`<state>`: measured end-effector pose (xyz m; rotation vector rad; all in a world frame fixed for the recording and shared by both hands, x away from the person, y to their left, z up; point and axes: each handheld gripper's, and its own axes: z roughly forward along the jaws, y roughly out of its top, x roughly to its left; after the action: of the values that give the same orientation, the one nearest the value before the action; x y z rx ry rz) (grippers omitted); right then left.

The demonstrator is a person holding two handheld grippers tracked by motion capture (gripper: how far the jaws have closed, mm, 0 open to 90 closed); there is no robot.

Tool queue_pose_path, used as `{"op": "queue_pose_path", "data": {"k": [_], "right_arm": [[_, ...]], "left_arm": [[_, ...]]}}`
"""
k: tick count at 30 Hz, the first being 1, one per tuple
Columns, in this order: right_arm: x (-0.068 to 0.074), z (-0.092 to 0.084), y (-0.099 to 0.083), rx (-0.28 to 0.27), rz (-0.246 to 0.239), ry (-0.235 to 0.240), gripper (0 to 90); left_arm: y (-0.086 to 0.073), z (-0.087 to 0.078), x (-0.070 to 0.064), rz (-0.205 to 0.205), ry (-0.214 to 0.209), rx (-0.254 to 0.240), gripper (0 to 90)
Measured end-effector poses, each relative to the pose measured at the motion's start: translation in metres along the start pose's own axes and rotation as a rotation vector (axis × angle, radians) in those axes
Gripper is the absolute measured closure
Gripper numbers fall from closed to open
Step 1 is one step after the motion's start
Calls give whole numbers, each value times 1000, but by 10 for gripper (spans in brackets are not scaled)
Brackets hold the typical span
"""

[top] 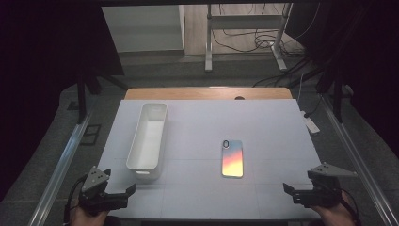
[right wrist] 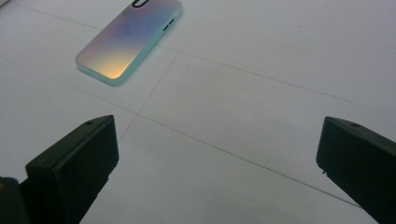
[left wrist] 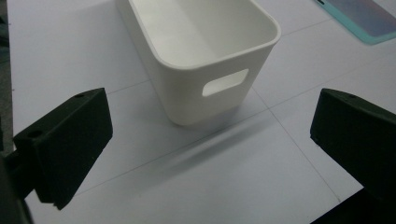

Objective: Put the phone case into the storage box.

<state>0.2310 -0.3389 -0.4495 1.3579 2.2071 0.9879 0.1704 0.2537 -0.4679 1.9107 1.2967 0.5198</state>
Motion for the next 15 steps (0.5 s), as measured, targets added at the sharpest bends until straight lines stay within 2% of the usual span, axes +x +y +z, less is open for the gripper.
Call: {"op": "queue_pose_path", "data": {"k": [8, 15], "right_arm": [[1, 0, 0, 5, -6, 0, 0], [-1, 1, 1, 6, 11, 8, 0]], "left_arm": [[0, 0, 1, -4, -12, 1, 0], [-1, 0, 1, -4, -20, 1, 0]]}}
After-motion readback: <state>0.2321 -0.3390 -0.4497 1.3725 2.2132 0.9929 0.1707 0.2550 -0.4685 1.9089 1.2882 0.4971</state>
